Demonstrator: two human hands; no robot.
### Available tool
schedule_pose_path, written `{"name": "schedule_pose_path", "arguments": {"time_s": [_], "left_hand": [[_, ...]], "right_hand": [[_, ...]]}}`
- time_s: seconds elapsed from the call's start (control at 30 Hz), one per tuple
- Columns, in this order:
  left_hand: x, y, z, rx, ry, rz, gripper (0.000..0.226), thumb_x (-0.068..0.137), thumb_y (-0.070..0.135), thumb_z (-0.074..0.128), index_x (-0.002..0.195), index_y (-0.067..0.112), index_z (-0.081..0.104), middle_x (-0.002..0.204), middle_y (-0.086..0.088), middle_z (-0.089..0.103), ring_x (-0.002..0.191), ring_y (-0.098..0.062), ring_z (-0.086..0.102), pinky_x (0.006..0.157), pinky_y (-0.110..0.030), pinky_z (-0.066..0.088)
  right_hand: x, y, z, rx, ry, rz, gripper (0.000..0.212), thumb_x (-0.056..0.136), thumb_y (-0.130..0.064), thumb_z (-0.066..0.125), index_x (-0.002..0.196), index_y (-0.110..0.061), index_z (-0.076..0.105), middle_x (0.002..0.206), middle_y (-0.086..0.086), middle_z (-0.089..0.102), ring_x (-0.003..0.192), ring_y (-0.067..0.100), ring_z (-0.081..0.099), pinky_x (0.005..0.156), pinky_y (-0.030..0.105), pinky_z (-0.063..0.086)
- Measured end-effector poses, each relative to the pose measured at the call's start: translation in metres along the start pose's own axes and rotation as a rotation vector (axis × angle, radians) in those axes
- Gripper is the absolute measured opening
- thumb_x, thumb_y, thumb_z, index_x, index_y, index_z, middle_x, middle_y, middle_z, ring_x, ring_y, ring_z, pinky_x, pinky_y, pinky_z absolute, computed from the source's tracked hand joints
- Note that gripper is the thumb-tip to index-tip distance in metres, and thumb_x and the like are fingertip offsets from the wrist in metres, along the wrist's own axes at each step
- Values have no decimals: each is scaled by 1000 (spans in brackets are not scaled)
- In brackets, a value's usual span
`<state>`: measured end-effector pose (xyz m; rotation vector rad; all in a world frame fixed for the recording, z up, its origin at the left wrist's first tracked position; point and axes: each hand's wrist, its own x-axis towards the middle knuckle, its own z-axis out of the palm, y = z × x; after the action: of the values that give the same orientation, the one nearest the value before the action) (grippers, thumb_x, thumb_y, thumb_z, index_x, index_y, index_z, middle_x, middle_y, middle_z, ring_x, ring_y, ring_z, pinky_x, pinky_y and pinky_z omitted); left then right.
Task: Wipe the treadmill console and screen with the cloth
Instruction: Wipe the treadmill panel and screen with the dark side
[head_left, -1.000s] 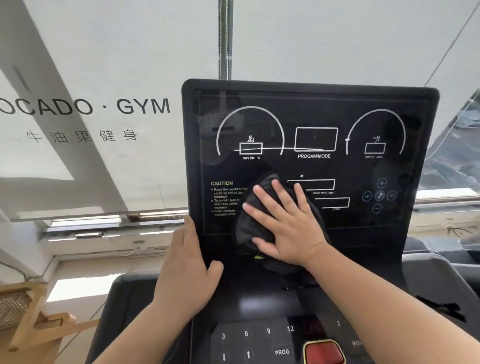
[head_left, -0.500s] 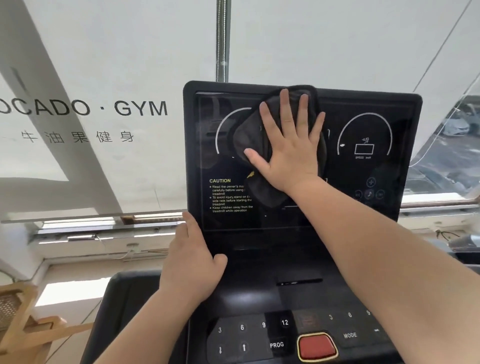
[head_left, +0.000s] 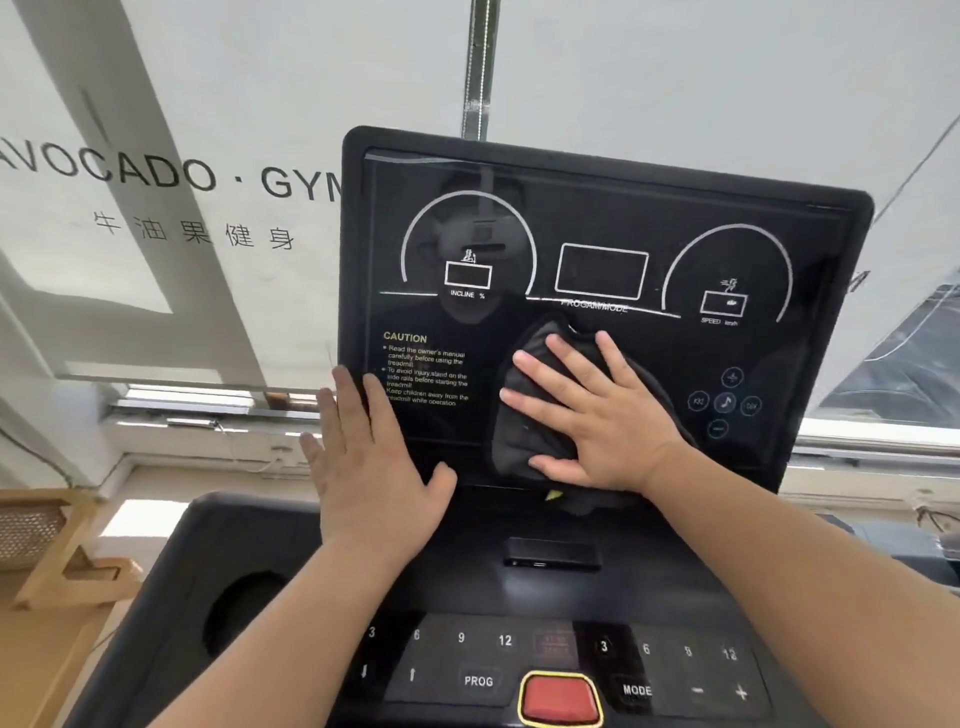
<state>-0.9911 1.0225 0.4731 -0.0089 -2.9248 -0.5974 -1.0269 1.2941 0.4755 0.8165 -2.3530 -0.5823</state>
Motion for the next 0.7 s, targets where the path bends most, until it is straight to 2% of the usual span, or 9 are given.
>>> {"name": "schedule_pose_path", "arguments": {"time_s": [0.07, 0.17, 0.27, 0.37, 0.43, 0.5, 0.6, 0.7], "left_hand": [[-2, 13, 0, 15, 49, 70, 110, 78, 54, 65, 160, 16, 2, 168, -12, -14, 155, -36, -7, 122, -59, 4], [-2, 35, 3, 39, 100, 185, 102, 76, 51, 68, 159, 20, 18, 168, -12, -3, 154, -39, 7, 120, -63, 12], [-3, 54, 5, 56, 98, 205, 96, 75, 52, 66, 156, 21, 25, 167, -11, 8, 152, -37, 15, 118, -63, 21], [-8, 63, 10, 82, 83, 192, 89, 74, 53, 64, 152, 19, 35, 163, -9, 22, 146, -37, 27, 115, -62, 32], [-10, 64, 13, 103, 86, 178, 88, 73, 52, 64, 149, 17, 40, 160, -10, 29, 142, -37, 33, 112, -61, 37], [-12, 63, 14, 131, 89, 170, 88, 72, 53, 65, 149, 16, 41, 159, -10, 30, 141, -37, 35, 111, -59, 38], [-12, 63, 14, 191, 50, 174, 95, 74, 55, 65, 154, 17, 32, 162, -11, 25, 144, -37, 30, 109, -58, 40], [-12, 65, 12, 227, 9, 173, 100, 75, 57, 66, 157, 17, 25, 165, -12, 20, 147, -36, 26, 107, -55, 43]], "right_hand": [[0, 22, -4, -10, 14, 9, 83, 91, -73, 50, 162, -37, 26, 172, -1, 16, 159, 31, 13, 126, 63, 3], [23, 63, -20, -12, 85, 124, 82, 90, -73, 51, 160, -36, 32, 171, 1, 19, 158, 33, 15, 124, 67, 6], [60, 100, -42, 45, 114, 322, 82, 91, -72, 49, 162, -35, 29, 173, 3, 15, 159, 37, 9, 123, 69, 1], [79, 97, -48, 54, 103, 422, 85, 92, -74, 42, 163, -33, 22, 174, 6, 7, 158, 40, 3, 122, 70, -4], [74, 75, -42, 43, 93, 382, 86, 93, -74, 41, 164, -30, 20, 174, 7, 5, 158, 40, 1, 122, 70, -3], [55, 48, -31, 60, 70, 266, 85, 94, -72, 42, 164, -30, 20, 174, 5, 5, 159, 37, 0, 123, 69, -1], [11, 16, -8, 74, 25, 95, 82, 96, -68, 40, 165, -31, 17, 174, 3, 3, 160, 33, -2, 125, 64, -1], [-36, 6, 9, 77, 28, 4, 77, 97, -63, 45, 164, -33, 21, 174, 1, 7, 160, 30, 2, 127, 61, 2]]}}
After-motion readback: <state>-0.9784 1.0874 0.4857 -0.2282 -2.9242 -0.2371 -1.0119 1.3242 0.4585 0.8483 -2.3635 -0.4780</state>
